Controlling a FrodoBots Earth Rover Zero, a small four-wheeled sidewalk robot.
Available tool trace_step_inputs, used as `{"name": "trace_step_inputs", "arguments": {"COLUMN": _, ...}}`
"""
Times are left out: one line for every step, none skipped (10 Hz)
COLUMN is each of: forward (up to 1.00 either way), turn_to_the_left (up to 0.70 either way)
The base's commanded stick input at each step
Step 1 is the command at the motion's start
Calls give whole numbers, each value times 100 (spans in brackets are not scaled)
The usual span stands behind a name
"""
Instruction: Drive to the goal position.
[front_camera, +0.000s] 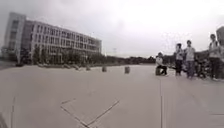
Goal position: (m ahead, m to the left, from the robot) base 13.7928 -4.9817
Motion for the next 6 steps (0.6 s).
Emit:
{"name": "trace_step_inputs", "arguments": {"forward": 85, "turn_to_the_left": -1}}
{"name": "trace_step_inputs", "arguments": {"forward": 85, "turn_to_the_left": -21}}
{"name": "trace_step_inputs", "arguments": {"forward": 85, "turn_to_the_left": -19}}
{"name": "trace_step_inputs", "arguments": {"forward": 85, "turn_to_the_left": -13}}
{"name": "trace_step_inputs", "arguments": {"forward": 85, "turn_to_the_left": 0}}
{"name": "trace_step_inputs", "arguments": {"forward": 85, "turn_to_the_left": 0}}
